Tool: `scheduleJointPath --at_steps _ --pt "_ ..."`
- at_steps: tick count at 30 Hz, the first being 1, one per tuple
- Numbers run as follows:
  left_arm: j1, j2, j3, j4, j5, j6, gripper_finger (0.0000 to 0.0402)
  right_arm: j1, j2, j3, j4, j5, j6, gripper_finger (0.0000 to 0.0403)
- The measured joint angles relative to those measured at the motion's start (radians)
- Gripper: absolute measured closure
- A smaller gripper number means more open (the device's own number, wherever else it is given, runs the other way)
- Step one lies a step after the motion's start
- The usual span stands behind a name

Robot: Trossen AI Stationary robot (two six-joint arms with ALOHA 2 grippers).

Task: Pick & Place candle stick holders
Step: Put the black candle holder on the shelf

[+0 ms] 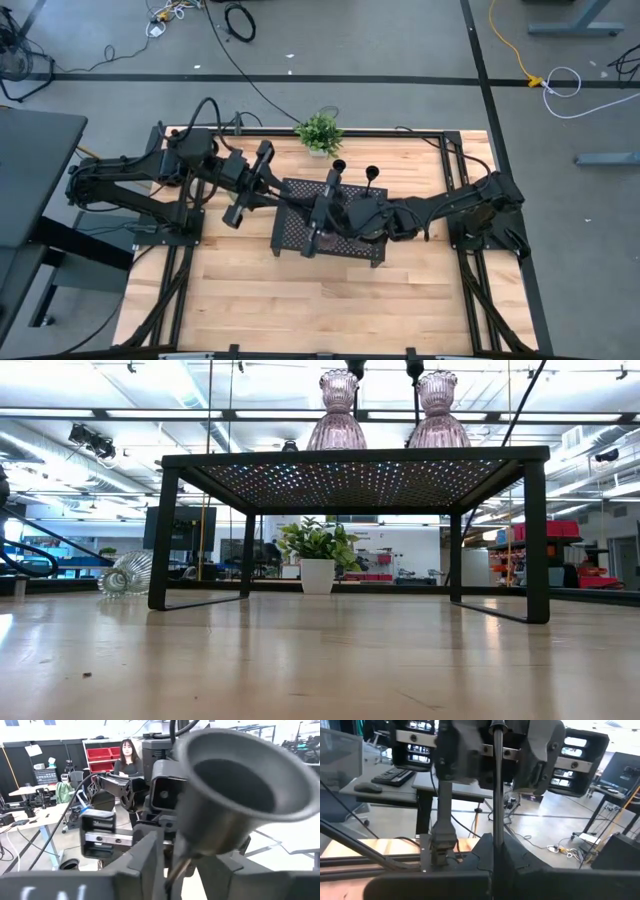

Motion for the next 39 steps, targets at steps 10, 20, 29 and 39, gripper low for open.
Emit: scheduleJointPath --at_steps 10,20,29,39 --pt "0.0 0.0 0.0 0.005 -0.002 0.014 0.0387 0.0 0.0 0.0 0.003 0.008 0.017 0.04" --pt "0.0 0.0 0.0 0.001 -0.024 0.007 0.039 0.001 0.0 0.0 -0.003 0.013 0.006 0.0391" --pt "0.013 0.001 0.0 -0.01 -0.052 -0.008 0.039 0.033 0.001 0.0 -0.056 0.112 -0.014 0.0332" --pt "0.075 0.001 0.0 -0.079 -0.105 0.003 0.039 0.086 -0.022 0.0 -0.24 0.278 0.045 0.0254"
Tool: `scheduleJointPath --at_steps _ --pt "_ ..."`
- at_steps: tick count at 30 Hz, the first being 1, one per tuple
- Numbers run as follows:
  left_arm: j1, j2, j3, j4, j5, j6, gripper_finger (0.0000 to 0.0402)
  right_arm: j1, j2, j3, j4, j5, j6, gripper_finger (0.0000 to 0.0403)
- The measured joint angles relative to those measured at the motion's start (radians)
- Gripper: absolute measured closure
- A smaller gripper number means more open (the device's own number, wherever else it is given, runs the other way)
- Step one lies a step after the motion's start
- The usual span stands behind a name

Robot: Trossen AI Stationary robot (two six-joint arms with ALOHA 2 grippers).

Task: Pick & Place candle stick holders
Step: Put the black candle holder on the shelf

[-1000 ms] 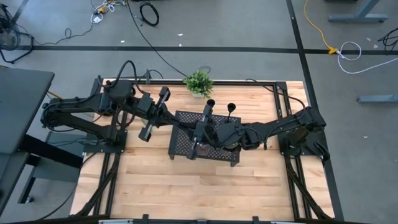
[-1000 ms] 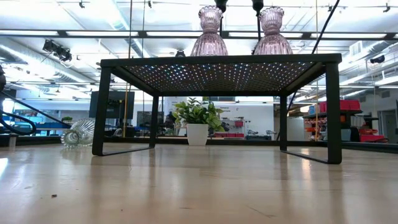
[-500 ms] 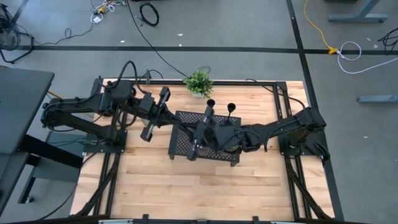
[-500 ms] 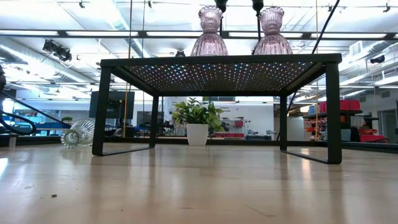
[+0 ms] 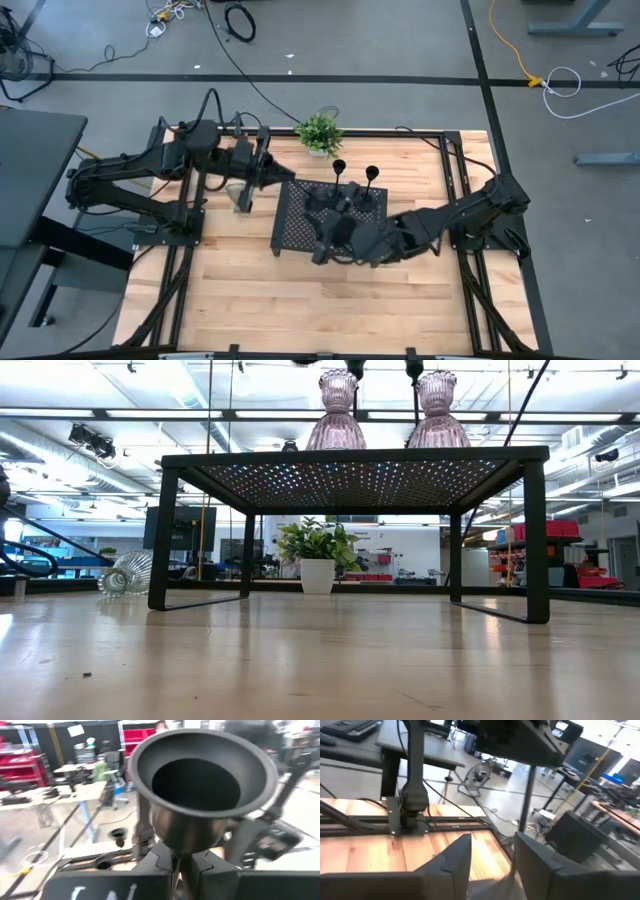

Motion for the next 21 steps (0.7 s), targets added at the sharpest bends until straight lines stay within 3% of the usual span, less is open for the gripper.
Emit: scheduleJointPath --at_steps 7,21 --pt "0.055 0.002 -0.002 -0.037 0.004 -0.001 0.039 0.043 -0.03 0.0 -0.126 0.178 0.088 0.0222" --pt "0.182 0.098 -0.003 -0.182 -0.024 -0.012 0.039 0.149 -0.036 0.0 -0.527 0.192 0.466 0.0231"
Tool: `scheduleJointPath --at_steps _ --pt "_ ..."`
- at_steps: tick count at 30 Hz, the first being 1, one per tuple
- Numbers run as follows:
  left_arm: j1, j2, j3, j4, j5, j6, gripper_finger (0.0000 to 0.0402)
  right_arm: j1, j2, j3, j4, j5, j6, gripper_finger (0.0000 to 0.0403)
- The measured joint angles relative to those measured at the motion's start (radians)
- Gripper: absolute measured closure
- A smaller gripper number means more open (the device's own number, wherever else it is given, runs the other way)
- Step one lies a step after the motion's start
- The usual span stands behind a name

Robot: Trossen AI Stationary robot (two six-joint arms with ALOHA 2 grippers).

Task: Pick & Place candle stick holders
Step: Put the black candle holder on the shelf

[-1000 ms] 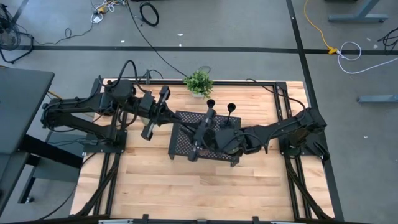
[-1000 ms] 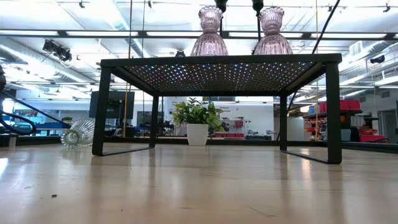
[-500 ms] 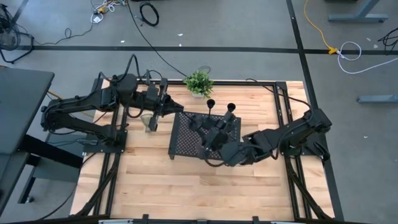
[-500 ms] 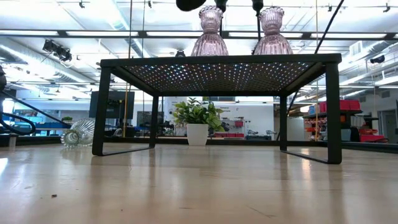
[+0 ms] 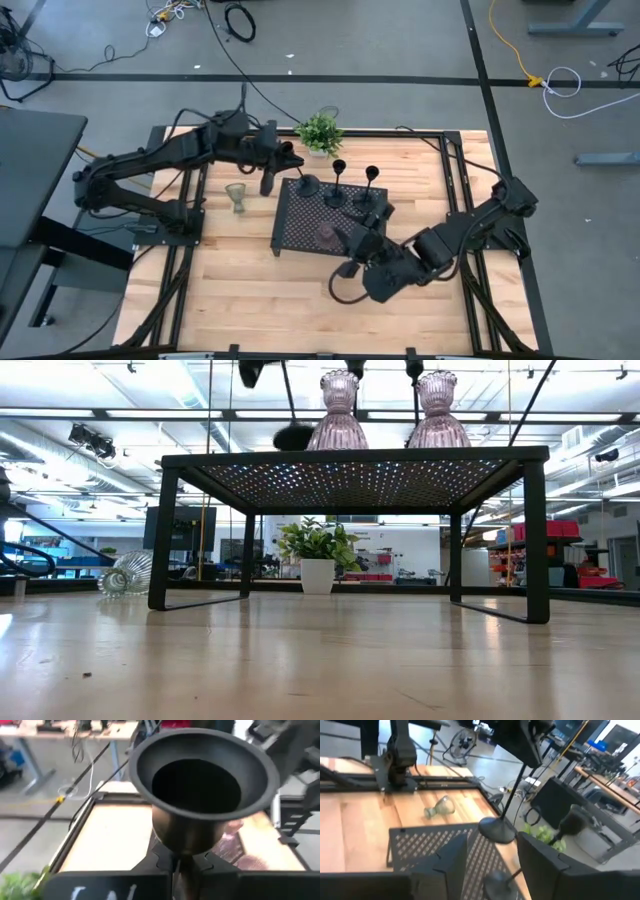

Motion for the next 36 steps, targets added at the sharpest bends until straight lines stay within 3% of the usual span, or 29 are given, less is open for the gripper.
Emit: scheduleJointPath --at_steps 10,22,36 --pt "0.05 0.015 0.0 -0.055 -0.005 -0.011 0.039 0.058 0.0 0.0 -0.197 -0.031 0.233 0.0241" --pt "0.048 0.129 0.0 -0.076 -0.005 -0.027 0.039 0.091 0.0 0.0 -0.329 -0.077 0.384 0.0241" --pt "0.048 0.14 0.0 -0.089 -0.021 -0.019 0.039 0.105 0.0 0.0 -0.352 -0.078 0.422 0.0241"
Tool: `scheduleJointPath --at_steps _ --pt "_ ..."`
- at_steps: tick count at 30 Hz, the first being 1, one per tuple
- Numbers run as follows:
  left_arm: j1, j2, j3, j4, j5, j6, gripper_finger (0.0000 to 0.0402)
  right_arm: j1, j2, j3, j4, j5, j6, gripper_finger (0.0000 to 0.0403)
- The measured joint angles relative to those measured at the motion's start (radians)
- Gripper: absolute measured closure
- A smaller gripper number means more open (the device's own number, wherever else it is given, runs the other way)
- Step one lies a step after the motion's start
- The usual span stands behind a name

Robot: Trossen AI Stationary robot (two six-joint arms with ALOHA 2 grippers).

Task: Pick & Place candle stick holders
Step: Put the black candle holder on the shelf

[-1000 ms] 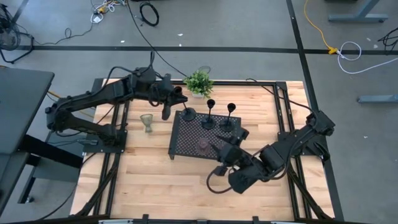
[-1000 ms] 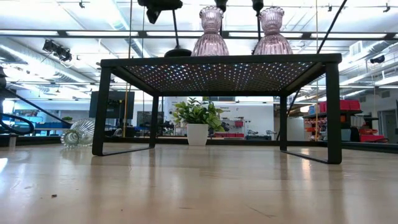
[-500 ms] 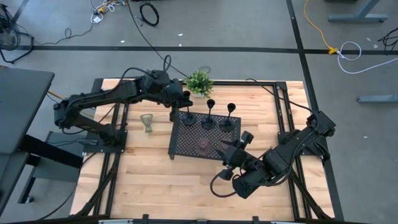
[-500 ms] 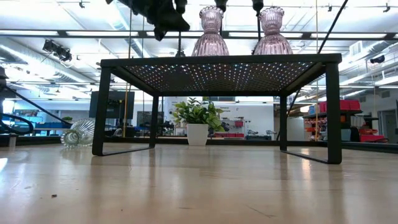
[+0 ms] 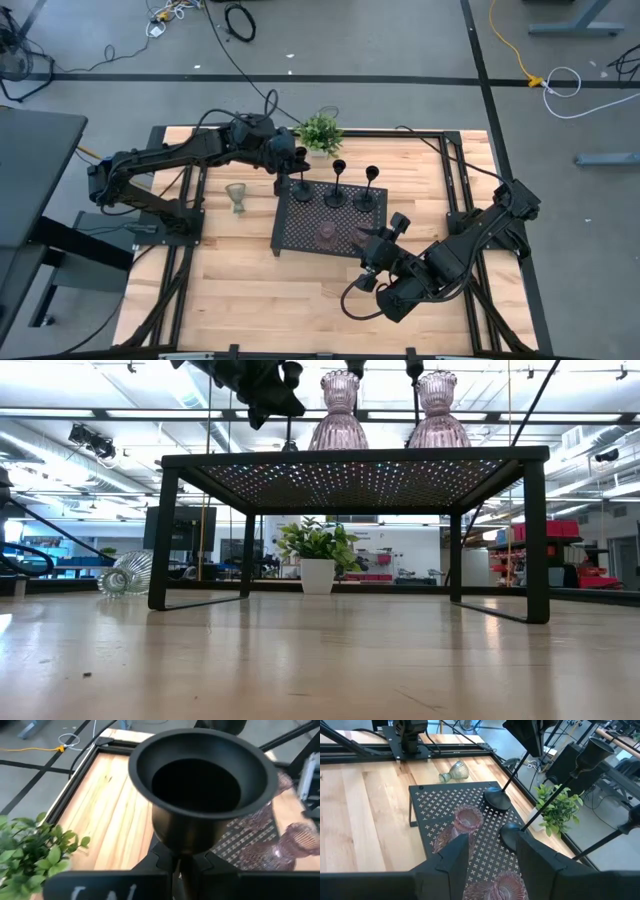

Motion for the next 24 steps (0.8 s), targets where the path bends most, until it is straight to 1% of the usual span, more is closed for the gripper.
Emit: scheduleJointPath --at_steps 5,12,18,24 --pt "0.0 0.0 0.0 -0.017 -0.029 0.014 0.0382 0.0 0.0 0.0 0.0 0.0 0.0 0.024" --pt "0.0 0.0 0.0 -0.019 -0.028 0.012 0.039 0.0 0.0 0.0 0.0 0.0 0.0 0.024" --pt "-0.002 -0.001 0.001 -0.053 -0.024 0.01 0.0363 0.0 0.0 0.0 0.0 0.0 0.0 0.024" --pt "-0.002 -0.001 0.001 -0.069 -0.024 0.01 0.0364 0.0 0.0 0.0 0.0 0.0 0.0 0.024"
